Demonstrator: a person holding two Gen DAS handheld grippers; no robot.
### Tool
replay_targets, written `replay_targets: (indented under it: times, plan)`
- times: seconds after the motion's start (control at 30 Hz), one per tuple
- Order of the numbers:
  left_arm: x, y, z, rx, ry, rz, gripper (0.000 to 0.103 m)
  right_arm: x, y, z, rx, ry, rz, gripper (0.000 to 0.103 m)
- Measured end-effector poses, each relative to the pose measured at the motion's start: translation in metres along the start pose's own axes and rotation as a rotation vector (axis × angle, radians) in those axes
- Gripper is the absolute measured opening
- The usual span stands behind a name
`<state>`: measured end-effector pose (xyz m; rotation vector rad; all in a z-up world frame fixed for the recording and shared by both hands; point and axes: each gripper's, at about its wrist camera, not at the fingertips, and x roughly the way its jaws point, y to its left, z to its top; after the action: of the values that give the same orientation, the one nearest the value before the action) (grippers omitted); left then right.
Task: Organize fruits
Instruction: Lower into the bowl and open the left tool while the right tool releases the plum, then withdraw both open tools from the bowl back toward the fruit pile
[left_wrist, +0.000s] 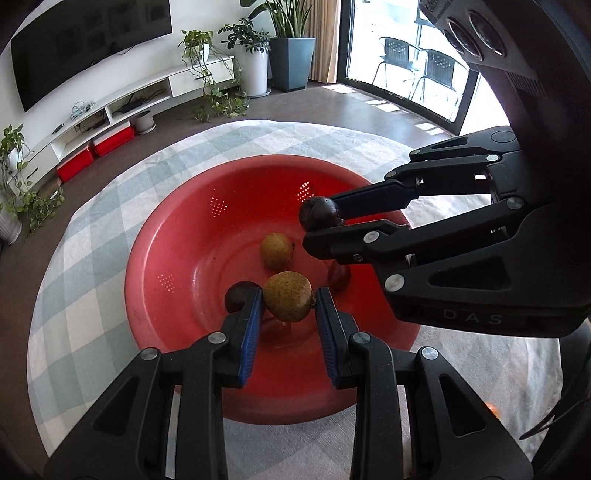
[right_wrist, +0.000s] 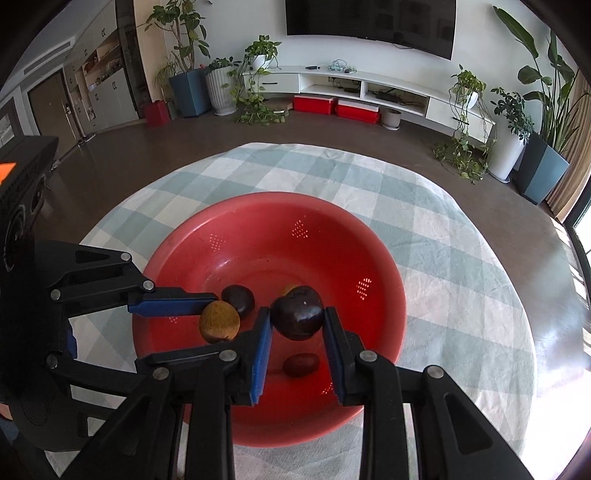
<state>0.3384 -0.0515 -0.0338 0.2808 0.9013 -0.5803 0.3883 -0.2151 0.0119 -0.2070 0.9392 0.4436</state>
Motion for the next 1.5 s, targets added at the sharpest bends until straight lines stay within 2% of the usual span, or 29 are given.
replay_targets:
  times: [0.43,0.6,0.63,0.67,0.7,0.93,1.0,1.07,1.2,1.3,1.37,1.5]
  plan:
    - [0.019,0.004,-0.002,0.003,0.017,0.011,0.028,0.027,-0.001,-0.003,-0.01,0.075,-0.031,0.031]
    - [0.019,0.004,-0.004,-0.002,0.017,0.017,0.03,0.028,0.0,-0.003,-0.018,0.076,-0.034,0.031]
    - [0.018,0.004,-0.004,-0.002,0.016,0.023,0.035,0.028,0.001,-0.004,-0.02,0.075,-0.037,0.032]
    - [0.018,0.004,-0.003,-0.005,0.014,0.03,0.046,0.028,0.001,-0.004,-0.023,0.074,-0.039,0.032]
    - [0.017,0.005,-0.003,-0.01,0.009,0.033,0.051,0.029,0.001,-0.004,-0.024,0.077,-0.04,0.032]
    - [0.014,0.002,-0.002,-0.014,0.001,0.036,0.052,0.027,0.002,-0.005,-0.025,0.071,-0.044,0.033]
    - [0.011,0.002,-0.003,-0.016,-0.002,0.037,0.053,0.024,0.001,-0.005,-0.021,0.061,-0.049,0.04]
    - [0.008,0.001,-0.004,-0.016,-0.007,0.045,0.058,0.022,0.0,-0.004,-0.019,0.052,-0.056,0.05]
    - [-0.005,0.0,-0.009,-0.031,-0.031,0.055,0.066,0.018,0.0,-0.005,-0.012,0.045,-0.063,0.054]
    - [-0.024,-0.001,-0.014,-0.05,-0.073,0.07,0.079,0.008,0.001,-0.005,-0.002,0.023,-0.069,0.055]
    - [-0.04,-0.002,-0.02,-0.067,-0.109,0.075,0.092,-0.006,0.0,-0.007,0.018,-0.014,-0.062,0.062]
    - [-0.078,-0.011,-0.04,-0.107,-0.18,0.064,0.102,-0.047,-0.005,-0.019,0.082,-0.126,-0.007,0.074]
